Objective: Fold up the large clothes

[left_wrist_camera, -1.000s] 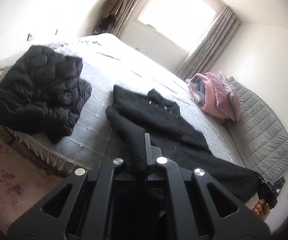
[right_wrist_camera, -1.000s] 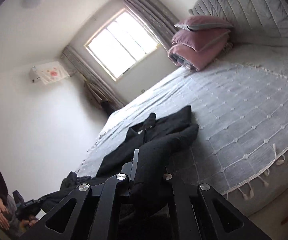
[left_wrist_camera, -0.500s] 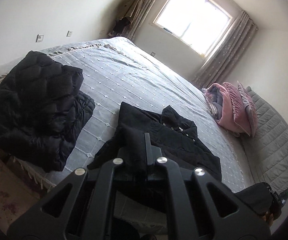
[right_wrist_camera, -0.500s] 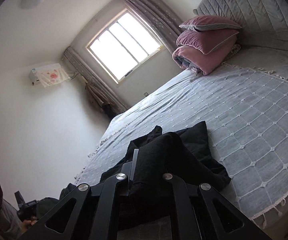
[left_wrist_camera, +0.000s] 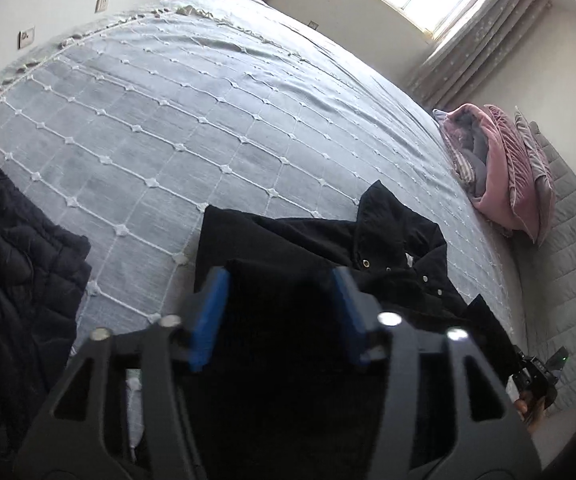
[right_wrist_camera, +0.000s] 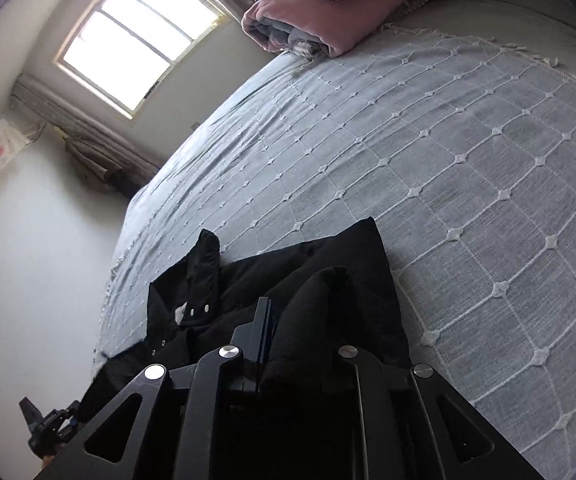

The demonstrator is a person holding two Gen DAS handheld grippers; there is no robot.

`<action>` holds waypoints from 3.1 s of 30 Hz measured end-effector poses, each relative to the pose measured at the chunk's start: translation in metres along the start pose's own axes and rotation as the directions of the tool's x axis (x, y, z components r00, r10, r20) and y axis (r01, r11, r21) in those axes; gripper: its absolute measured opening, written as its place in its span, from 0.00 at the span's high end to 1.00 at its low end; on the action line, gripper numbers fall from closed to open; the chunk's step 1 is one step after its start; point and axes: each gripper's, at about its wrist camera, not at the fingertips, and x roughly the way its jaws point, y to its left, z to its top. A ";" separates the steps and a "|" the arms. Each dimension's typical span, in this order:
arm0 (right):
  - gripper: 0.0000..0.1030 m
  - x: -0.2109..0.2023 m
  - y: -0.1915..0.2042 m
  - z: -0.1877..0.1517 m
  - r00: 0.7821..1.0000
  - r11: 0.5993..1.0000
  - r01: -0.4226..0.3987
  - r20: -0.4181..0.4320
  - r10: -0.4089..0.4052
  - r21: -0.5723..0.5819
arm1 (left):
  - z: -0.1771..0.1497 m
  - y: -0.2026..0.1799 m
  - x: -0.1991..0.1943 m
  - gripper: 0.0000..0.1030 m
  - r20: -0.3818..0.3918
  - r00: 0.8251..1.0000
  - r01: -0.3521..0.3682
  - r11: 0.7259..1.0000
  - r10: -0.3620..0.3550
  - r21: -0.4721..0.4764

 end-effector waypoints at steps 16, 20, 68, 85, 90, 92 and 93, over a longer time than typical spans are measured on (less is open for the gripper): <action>0.31 0.000 -0.017 -0.001 0.999 0.976 0.016 -0.027 -0.023 -0.216 | -0.015 0.017 0.057 0.25 -0.091 0.993 -0.069 0.992 0.078 0.104; 0.37 0.041 0.007 -0.009 0.972 0.893 0.198 -0.033 -0.231 -0.404 | -0.014 0.008 0.070 0.34 -0.090 0.990 -0.101 0.987 0.112 0.125; 0.77 0.063 0.042 0.068 0.974 0.982 0.133 0.168 -0.154 0.132 | 0.061 -0.004 0.059 0.47 0.131 0.985 -0.101 0.991 0.112 -0.094; 0.77 0.071 0.158 -0.140 0.979 0.865 0.139 -0.067 -0.195 -0.482 | -0.121 -0.093 0.059 0.41 -0.044 0.992 -0.106 0.976 0.116 0.191; 0.76 0.110 0.141 -0.149 0.952 0.827 0.200 -0.095 -0.290 -0.526 | -0.119 -0.071 0.082 0.41 -0.052 0.983 -0.164 0.972 0.175 0.166; 0.76 0.119 0.137 -0.148 0.947 0.827 0.199 -0.115 -0.301 -0.526 | -0.118 -0.076 0.084 0.41 -0.043 0.978 -0.193 0.965 0.204 0.178; 0.76 0.120 0.136 -0.149 0.945 0.829 0.203 -0.116 -0.305 -0.521 | -0.124 -0.079 0.081 0.41 -0.037 0.976 -0.205 0.961 0.216 0.185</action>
